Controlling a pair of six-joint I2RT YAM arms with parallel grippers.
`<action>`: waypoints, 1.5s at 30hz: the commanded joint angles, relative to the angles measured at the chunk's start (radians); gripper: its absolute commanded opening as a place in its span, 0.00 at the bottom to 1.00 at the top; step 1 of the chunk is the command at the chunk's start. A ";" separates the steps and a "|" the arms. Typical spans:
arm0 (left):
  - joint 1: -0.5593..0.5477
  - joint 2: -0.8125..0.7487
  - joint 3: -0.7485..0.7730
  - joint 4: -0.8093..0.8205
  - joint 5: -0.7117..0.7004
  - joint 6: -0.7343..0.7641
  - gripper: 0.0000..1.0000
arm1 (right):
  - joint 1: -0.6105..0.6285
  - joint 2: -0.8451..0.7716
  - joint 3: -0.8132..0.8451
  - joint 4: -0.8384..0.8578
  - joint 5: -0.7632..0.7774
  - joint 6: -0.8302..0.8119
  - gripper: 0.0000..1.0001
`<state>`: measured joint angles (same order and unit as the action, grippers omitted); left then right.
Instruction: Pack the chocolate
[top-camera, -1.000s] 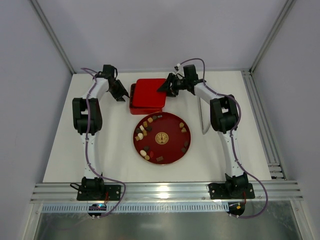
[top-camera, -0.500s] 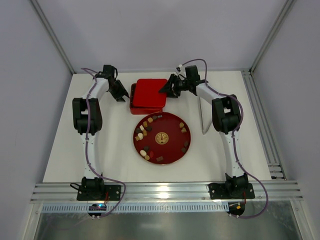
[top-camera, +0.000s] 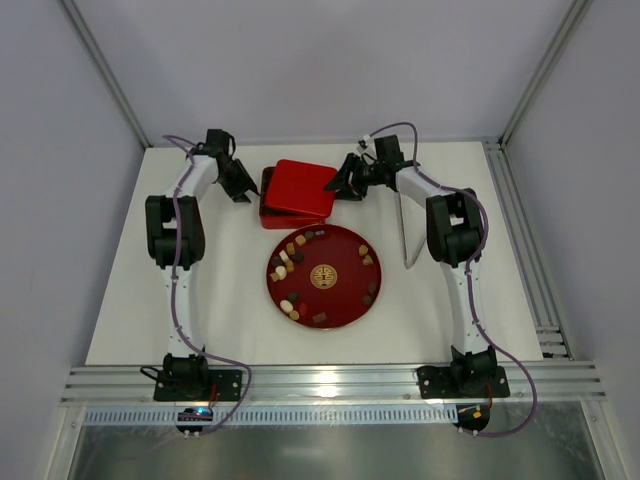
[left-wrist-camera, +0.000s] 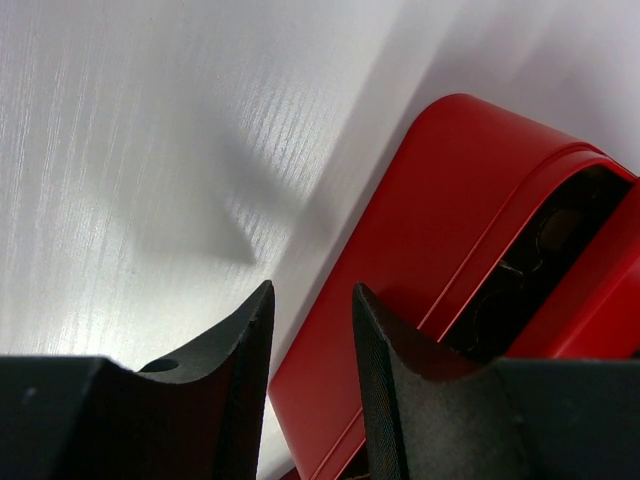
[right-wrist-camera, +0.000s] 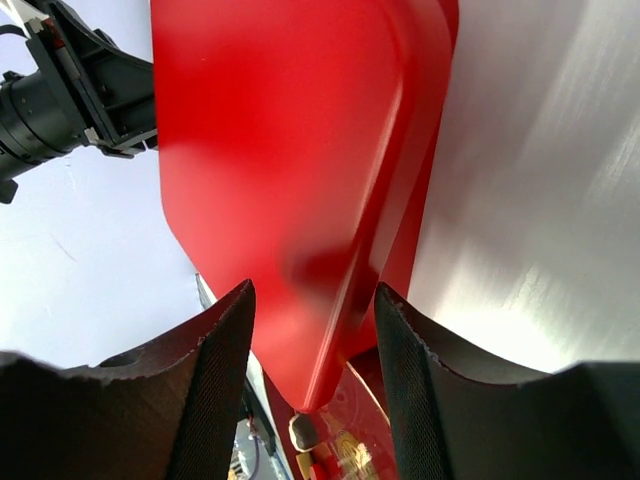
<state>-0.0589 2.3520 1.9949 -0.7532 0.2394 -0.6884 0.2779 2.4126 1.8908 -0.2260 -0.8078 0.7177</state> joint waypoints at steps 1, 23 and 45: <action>-0.002 0.007 0.039 -0.003 0.017 0.023 0.37 | 0.000 -0.030 0.080 -0.047 0.012 -0.041 0.53; -0.004 0.035 0.077 -0.015 0.029 0.024 0.38 | 0.027 0.097 0.306 -0.237 0.097 -0.138 0.47; -0.018 0.064 0.131 -0.037 0.035 0.041 0.41 | 0.089 0.123 0.409 -0.361 0.262 -0.293 0.42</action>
<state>-0.0650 2.4123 2.0693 -0.7799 0.2535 -0.6674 0.3481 2.5275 2.2498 -0.5537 -0.6010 0.4828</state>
